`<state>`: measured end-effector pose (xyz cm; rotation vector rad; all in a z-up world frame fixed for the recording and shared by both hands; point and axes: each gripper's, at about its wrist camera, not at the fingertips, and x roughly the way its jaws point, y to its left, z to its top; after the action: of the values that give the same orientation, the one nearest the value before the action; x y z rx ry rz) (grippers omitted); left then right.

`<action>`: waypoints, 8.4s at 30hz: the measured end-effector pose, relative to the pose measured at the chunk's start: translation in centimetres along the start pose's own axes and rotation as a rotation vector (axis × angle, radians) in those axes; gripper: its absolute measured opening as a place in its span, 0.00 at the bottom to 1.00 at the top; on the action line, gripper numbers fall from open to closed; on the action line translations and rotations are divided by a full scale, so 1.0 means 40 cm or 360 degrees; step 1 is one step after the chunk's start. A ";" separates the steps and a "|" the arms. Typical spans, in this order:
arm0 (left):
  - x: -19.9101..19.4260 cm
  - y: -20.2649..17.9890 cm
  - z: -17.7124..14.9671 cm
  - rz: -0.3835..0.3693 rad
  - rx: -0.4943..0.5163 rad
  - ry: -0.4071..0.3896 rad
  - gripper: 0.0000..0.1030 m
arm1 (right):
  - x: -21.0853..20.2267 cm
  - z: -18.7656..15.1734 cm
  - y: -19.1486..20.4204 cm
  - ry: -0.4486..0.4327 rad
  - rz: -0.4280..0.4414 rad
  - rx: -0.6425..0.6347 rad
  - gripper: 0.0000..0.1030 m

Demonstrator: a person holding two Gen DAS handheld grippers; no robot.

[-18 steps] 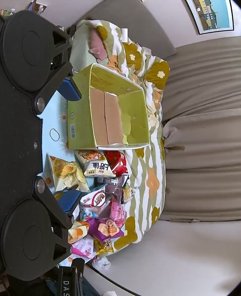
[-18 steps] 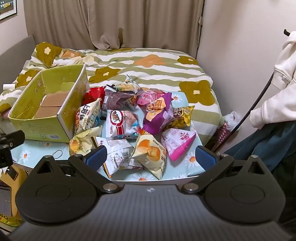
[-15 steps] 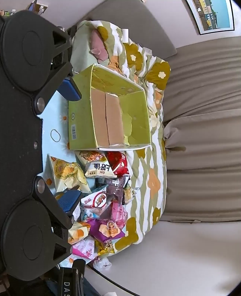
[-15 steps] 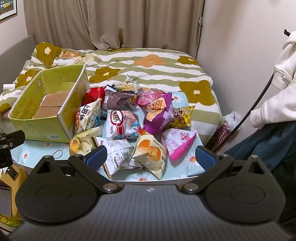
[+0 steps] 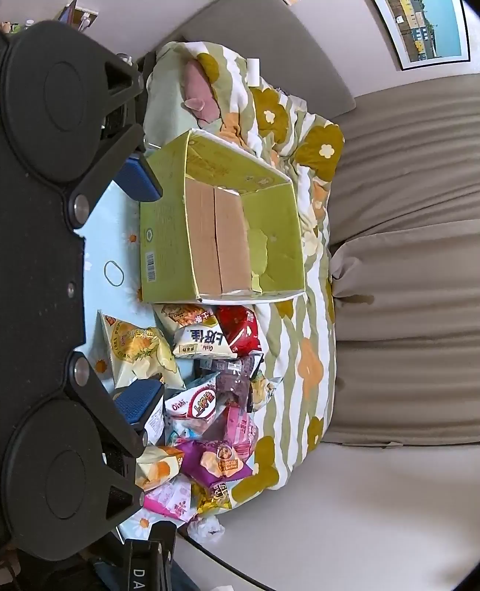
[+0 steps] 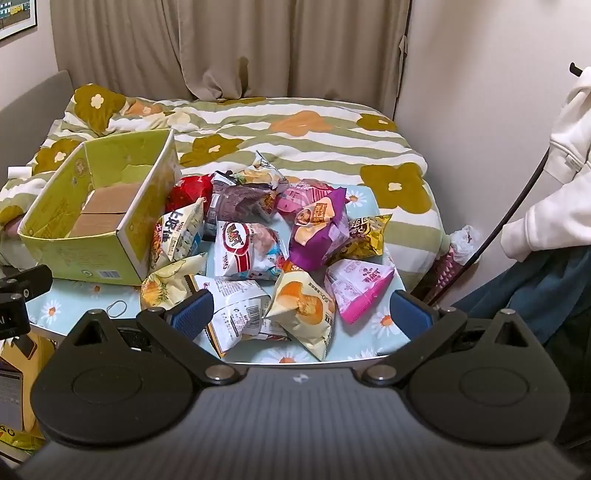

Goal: Organize snacks

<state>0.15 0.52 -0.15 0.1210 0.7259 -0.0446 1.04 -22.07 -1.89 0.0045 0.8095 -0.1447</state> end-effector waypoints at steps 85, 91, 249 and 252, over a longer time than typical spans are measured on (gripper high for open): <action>0.053 0.019 0.001 -0.0030 0.0023 0.0085 1.00 | 0.036 -0.017 0.020 0.0028 0.0032 -0.0002 1.00; 0.136 0.022 0.009 -0.0131 0.0074 0.0137 1.00 | 0.092 -0.001 0.017 0.0045 0.0058 0.0007 1.00; 0.686 0.501 0.368 -0.0046 -0.0126 0.0165 1.00 | 0.745 0.604 0.707 0.0170 0.0703 -0.0184 0.93; 0.683 0.496 0.360 -0.0012 -0.0110 0.0169 1.00 | 0.774 0.600 0.712 0.0191 0.0709 -0.0182 1.00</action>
<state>31.69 18.42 -5.76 0.0547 0.8328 -0.0204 43.15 0.75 -9.13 0.0857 0.9171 0.3257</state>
